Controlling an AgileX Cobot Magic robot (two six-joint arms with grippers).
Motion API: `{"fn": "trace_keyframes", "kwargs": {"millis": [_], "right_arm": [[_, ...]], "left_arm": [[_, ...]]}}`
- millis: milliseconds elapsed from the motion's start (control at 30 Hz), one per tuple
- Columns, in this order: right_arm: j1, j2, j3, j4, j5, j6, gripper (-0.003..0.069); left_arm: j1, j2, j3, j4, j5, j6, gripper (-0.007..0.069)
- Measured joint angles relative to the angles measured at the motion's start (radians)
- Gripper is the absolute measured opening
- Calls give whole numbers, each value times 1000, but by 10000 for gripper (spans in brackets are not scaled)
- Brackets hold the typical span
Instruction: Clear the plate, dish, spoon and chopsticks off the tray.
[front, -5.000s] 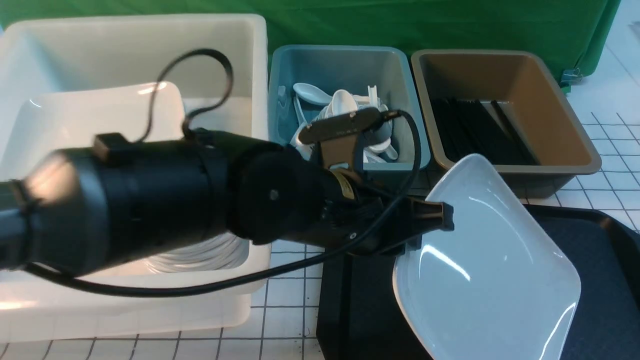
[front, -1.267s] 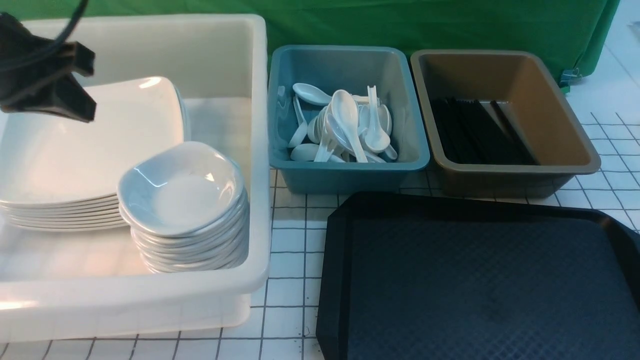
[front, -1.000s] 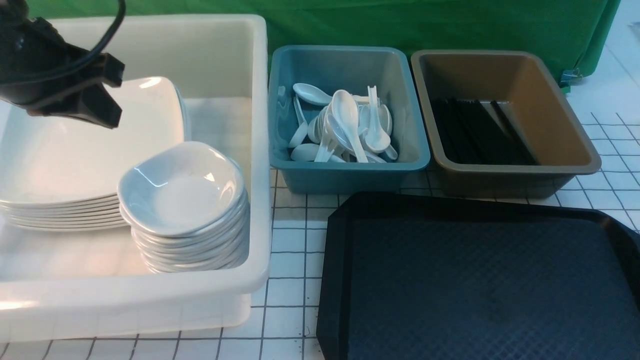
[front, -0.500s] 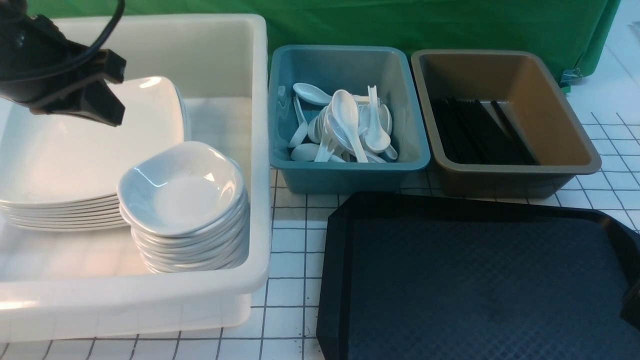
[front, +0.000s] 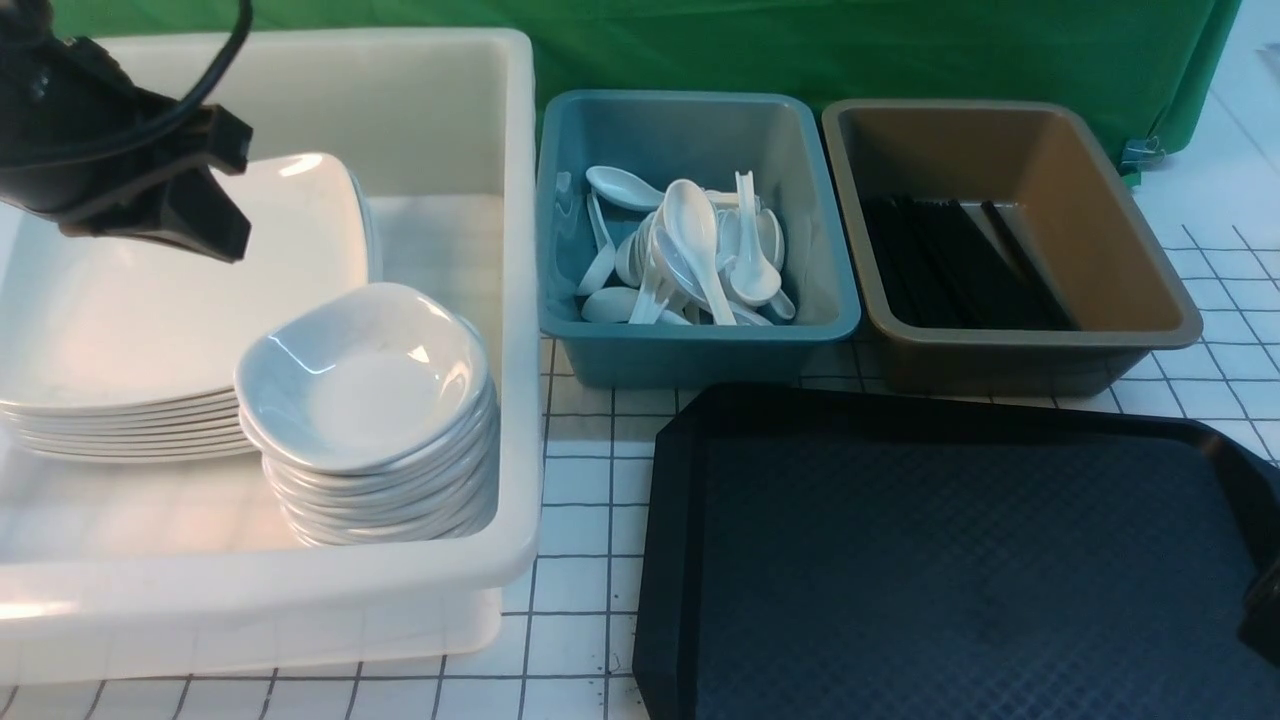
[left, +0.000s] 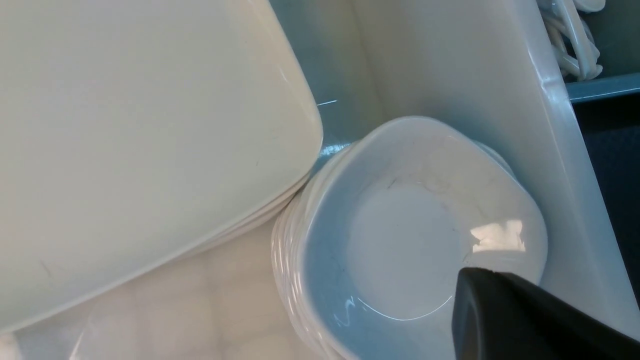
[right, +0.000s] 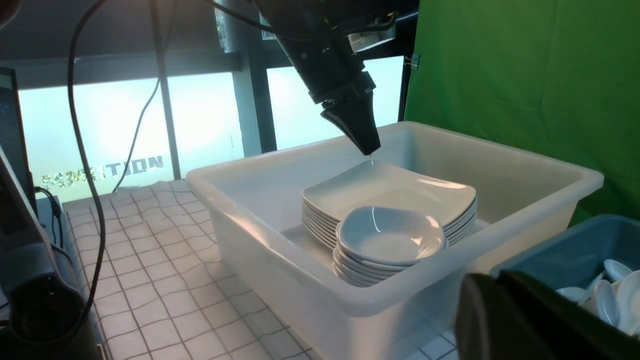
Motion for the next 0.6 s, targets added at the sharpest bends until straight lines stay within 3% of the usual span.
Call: {"fn": "trace_keyframes", "kwargs": {"millis": [433,600], "right_arm": [[-6,-2,51,34,-7,-7,71],[-137,-54,160,40,-23,-8,78]], "left_arm": [[0,0,0,-3,58,-45,-2],[0,0,0,-6,59,-45,-2]]}}
